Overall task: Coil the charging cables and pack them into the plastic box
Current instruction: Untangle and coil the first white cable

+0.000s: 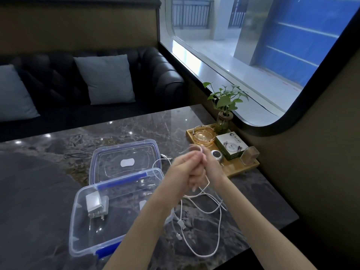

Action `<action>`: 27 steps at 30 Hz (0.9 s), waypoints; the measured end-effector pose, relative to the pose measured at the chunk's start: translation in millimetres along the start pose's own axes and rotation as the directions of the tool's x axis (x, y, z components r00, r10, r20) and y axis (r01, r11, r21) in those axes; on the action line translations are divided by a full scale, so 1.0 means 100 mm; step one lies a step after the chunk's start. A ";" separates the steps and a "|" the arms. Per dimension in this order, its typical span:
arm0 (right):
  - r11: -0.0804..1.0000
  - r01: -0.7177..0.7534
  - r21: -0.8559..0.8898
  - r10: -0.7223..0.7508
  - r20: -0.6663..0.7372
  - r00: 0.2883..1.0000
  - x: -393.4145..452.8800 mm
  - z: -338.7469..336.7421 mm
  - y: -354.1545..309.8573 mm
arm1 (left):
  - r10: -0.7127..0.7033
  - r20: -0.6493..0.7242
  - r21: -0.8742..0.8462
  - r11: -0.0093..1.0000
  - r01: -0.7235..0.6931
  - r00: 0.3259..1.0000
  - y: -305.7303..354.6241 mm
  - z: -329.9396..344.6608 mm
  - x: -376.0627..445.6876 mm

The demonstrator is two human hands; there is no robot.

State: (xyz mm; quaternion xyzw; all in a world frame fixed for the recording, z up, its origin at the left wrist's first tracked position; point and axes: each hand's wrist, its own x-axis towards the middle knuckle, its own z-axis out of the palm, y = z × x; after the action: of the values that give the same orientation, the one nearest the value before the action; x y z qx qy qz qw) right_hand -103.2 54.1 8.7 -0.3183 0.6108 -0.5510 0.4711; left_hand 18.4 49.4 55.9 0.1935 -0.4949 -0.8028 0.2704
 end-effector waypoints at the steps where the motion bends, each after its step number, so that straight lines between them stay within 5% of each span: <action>1: 0.999 0.034 -0.021 -0.034 0.026 0.999 -0.03 0.03 0.04 | 0.026 -0.023 -0.161 0.987 -0.029 0.999 0.03 -0.04 0.03; 5: 0.951 0.199 -0.238 -0.178 0.107 0.978 -0.13 0.14 0.27 | 0.050 -0.046 -0.529 0.846 -0.067 0.998 0.23 -0.20 0.13; 10: 0.830 0.441 -0.342 -0.470 -0.003 0.883 -0.03 0.20 0.19 | -0.041 0.050 -0.409 0.911 0.058 0.998 0.38 -0.26 0.04; 16: 0.932 0.285 -0.223 -0.233 0.235 0.944 0.04 0.41 0.04 | -0.076 0.031 -0.226 0.971 0.081 0.997 0.45 -0.19 0.05; 18: 0.915 0.269 -0.302 -0.171 0.315 0.934 -0.05 0.47 0.11 | -0.040 -0.039 -0.221 0.975 0.030 0.998 0.50 -0.29 0.13; 20: 0.819 0.288 -0.496 -0.072 0.410 0.909 -0.14 0.47 0.20 | 0.001 -0.141 -0.187 0.982 -0.027 0.990 0.51 -0.42 0.21; 23: 0.520 0.420 -0.744 0.032 0.508 0.861 -0.22 0.44 0.29 | 0.057 -0.271 -0.197 0.974 -0.113 0.961 0.45 -0.62 0.34; 27: 0.334 0.482 -0.810 0.109 0.541 0.834 -0.34 0.45 0.03 | 0.073 -0.300 -0.242 0.959 -0.150 0.951 0.28 -0.78 0.43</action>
State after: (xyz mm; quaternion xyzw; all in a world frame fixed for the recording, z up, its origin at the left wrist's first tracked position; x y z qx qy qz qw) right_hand -49.4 68.9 15.6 -0.7301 0.6217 -0.0549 0.2782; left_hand 36.9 -41.2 45.9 0.2423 -0.3501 -0.8075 0.4082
